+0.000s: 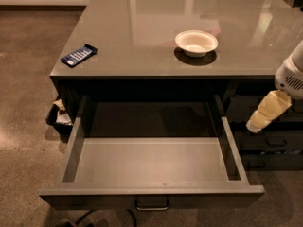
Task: Close top drawer
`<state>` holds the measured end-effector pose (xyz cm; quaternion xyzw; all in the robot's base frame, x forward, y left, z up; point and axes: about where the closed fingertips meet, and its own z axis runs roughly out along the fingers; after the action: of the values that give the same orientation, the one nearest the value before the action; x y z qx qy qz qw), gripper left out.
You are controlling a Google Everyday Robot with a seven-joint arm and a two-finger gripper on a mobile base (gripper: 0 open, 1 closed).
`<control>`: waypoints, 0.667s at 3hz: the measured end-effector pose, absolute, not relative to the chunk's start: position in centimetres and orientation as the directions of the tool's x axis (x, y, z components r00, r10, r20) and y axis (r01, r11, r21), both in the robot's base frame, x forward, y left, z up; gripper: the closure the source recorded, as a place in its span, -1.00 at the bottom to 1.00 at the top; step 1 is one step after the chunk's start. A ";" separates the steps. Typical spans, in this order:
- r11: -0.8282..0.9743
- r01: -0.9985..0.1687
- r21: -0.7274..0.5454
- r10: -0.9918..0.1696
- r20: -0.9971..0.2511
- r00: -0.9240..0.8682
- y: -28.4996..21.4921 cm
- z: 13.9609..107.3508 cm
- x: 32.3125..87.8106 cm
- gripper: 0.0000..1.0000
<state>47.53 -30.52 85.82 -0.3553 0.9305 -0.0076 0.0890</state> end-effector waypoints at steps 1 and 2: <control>0.855 -0.516 0.043 -0.509 -0.119 -0.853 -31.6 81.6 48.1 -1.00; 0.873 -0.484 0.063 -0.476 -0.108 -0.873 -31.6 80.7 48.3 -1.00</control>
Offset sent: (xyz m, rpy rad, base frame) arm 0.0052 -0.0101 -0.0374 0.0640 0.0947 -0.1624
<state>48.30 -31.63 80.72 -0.2481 0.9667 0.0441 0.0444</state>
